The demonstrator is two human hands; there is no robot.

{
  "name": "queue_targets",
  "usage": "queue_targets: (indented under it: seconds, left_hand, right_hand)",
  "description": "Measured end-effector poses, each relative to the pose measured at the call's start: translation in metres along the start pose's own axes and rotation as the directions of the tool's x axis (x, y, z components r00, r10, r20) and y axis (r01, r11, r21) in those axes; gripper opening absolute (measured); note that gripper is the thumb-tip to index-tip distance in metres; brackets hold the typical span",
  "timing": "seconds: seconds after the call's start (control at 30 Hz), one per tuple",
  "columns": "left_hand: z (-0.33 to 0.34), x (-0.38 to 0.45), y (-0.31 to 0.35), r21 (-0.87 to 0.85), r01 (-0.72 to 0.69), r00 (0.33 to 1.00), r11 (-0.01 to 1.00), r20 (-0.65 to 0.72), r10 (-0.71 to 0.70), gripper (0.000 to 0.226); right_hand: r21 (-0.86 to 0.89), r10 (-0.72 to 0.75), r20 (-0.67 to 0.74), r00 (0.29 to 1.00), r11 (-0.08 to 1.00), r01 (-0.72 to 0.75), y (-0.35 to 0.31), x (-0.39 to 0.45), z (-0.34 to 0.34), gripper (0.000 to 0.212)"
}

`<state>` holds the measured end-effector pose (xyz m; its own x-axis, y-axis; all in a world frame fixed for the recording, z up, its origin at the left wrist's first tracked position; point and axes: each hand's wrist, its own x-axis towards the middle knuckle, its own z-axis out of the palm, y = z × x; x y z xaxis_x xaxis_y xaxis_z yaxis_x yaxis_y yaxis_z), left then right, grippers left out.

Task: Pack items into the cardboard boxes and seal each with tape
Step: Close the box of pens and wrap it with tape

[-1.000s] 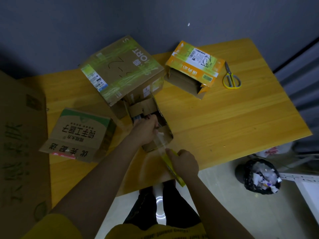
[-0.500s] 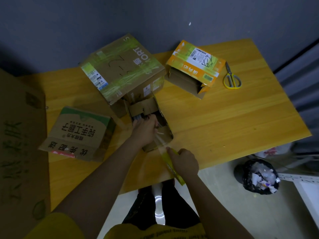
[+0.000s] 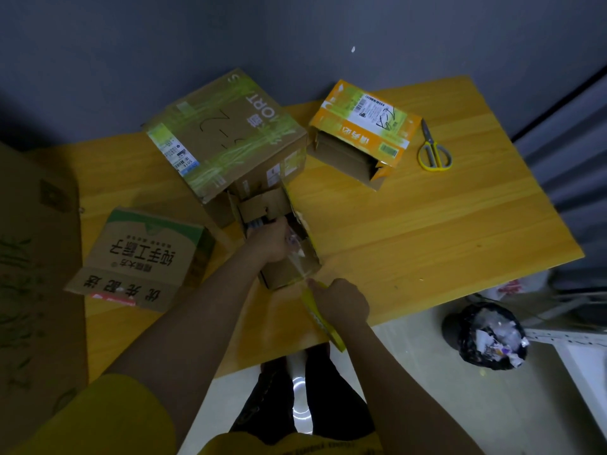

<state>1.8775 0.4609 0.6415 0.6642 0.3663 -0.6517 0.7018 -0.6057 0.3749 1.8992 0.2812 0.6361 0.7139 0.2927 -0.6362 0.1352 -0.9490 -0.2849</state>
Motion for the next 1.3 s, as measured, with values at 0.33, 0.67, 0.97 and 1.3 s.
queue_targets:
  seconds: [0.33, 0.67, 0.97, 1.3]
  left_hand:
    - [-0.002, -0.004, -0.004, -0.193, -0.015, 0.999, 0.981, 0.041, 0.023, 0.020]
    - [0.033, -0.012, -0.002, -0.620, 0.124, 0.990, 0.775, 0.029, -0.136, 0.020]
    - [0.034, -0.013, 0.000, -0.476, 0.110, 0.994, 0.872, 0.051, -0.097, 0.027]
    - [0.030, -0.009, 0.001, -0.544, 0.161, 0.987, 0.823, 0.090, -0.133, 0.037]
  right_hand:
    - [-0.169, -0.016, 0.042, 0.999, 0.985, 0.023, -0.007, -0.003, -0.006, 0.070]
    - [-0.368, -0.016, 0.037, 0.999, 0.929, 0.028, 0.008, 0.002, -0.034, 0.065]
    - [-0.404, -0.025, 0.076, 0.997, 0.913, 0.053, 0.004, 0.009, -0.037, 0.063]
    - [-0.428, -0.031, 0.055, 0.998, 0.903, 0.052, -0.004, 0.015, -0.032, 0.059]
